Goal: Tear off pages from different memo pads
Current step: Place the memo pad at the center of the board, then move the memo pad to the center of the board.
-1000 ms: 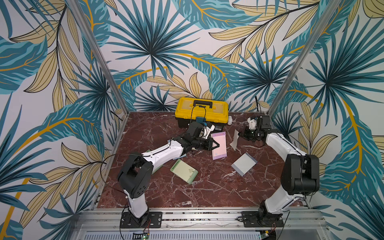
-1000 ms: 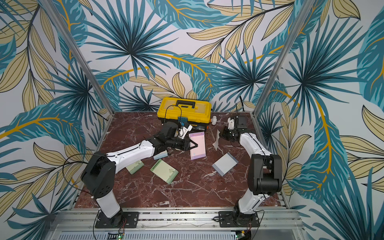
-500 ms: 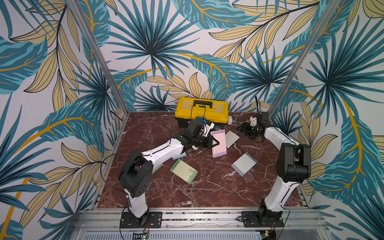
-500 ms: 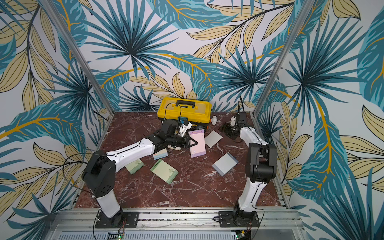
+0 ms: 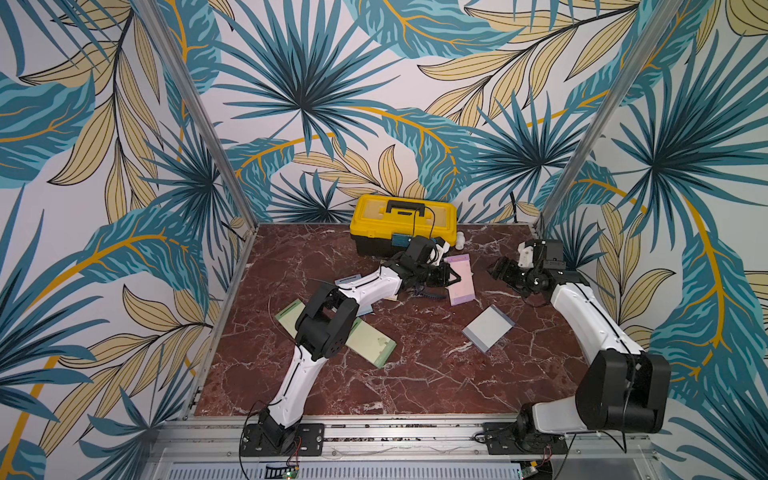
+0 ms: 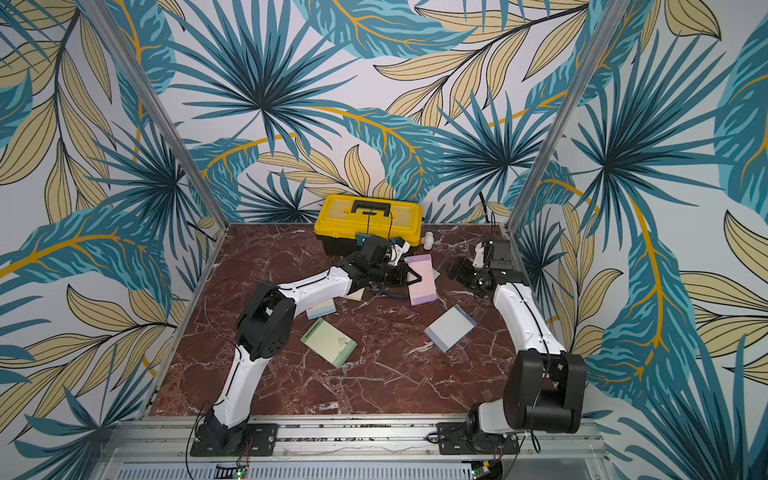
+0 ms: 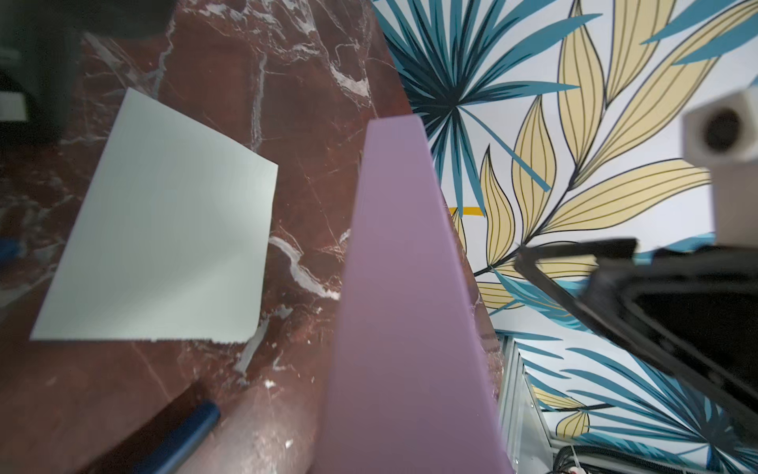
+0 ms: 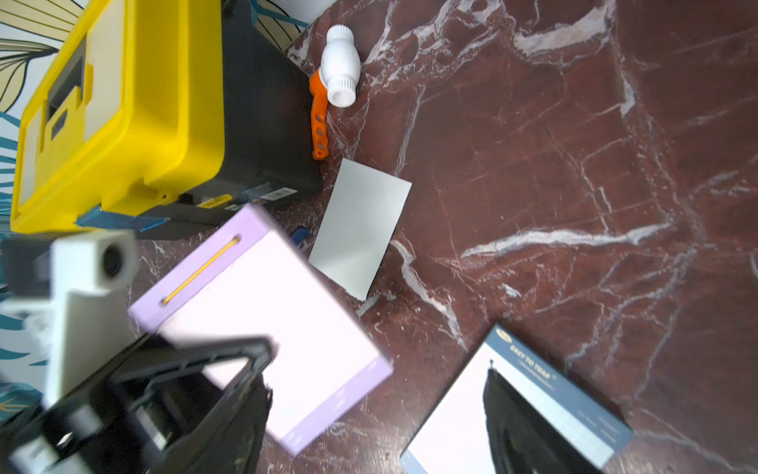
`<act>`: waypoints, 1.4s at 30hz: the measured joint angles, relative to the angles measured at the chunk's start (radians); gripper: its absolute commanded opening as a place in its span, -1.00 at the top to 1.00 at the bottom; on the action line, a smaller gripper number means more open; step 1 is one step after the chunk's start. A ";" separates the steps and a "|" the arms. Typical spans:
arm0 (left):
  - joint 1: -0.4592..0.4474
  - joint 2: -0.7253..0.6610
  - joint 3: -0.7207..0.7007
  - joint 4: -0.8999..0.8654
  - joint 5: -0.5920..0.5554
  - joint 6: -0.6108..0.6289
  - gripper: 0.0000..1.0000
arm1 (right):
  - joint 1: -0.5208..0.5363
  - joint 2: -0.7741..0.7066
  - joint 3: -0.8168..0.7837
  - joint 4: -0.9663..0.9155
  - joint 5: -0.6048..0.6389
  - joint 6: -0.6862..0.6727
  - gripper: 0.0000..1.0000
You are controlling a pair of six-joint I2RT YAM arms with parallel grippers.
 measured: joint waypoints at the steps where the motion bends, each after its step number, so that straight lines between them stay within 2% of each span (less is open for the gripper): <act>1: 0.000 0.034 0.018 0.019 0.003 -0.019 1.00 | 0.000 -0.021 -0.019 -0.002 0.000 0.000 -0.66; 4: 0.000 0.133 0.065 0.061 0.014 -0.083 1.00 | 0.000 -0.078 -0.072 -0.024 -0.001 0.004 -0.67; 6: 0.002 0.198 0.119 0.077 0.046 -0.129 0.88 | 0.000 -0.101 -0.093 -0.040 -0.005 0.007 -0.68; 9: 0.002 0.251 0.182 0.108 0.076 -0.180 0.22 | 0.000 -0.114 -0.113 -0.058 -0.014 0.011 -0.68; 11: 0.002 0.257 0.188 0.119 0.074 -0.203 -0.01 | 0.000 -0.114 -0.123 -0.062 -0.028 0.018 -0.69; 13: 0.002 0.259 0.188 0.122 0.082 -0.217 -0.34 | 0.000 -0.114 -0.131 -0.072 -0.035 0.023 -0.71; 15: 0.002 0.259 0.189 0.119 0.093 -0.223 -0.45 | 0.000 -0.114 -0.137 -0.079 -0.034 0.026 -0.72; 19: 0.002 0.245 0.186 0.049 0.108 -0.165 -0.53 | 0.000 -0.118 -0.151 -0.093 -0.019 0.030 -0.72; 21: 0.002 0.195 0.143 -0.015 0.095 -0.112 -0.55 | 0.000 -0.132 -0.161 -0.103 -0.011 0.031 -0.70; 23: 0.002 0.106 0.061 -0.090 0.069 -0.053 -0.57 | 0.000 -0.150 -0.167 -0.112 -0.001 0.033 -0.66; 29: 0.002 -0.288 -0.228 -0.254 -0.034 0.072 -0.55 | 0.000 -0.133 -0.158 -0.180 0.057 0.013 -0.50; 33: 0.002 -0.478 -0.369 -0.285 -0.080 0.097 -0.46 | -0.001 0.015 -0.078 -0.239 0.098 -0.027 -0.27; 39: -0.003 -0.582 -0.589 -0.283 -0.146 0.071 -0.40 | -0.019 0.208 0.015 -0.234 0.147 -0.079 0.63; 42: -0.017 -0.601 -0.661 -0.294 -0.184 0.058 -0.38 | -0.031 0.274 0.050 -0.236 0.179 -0.085 0.80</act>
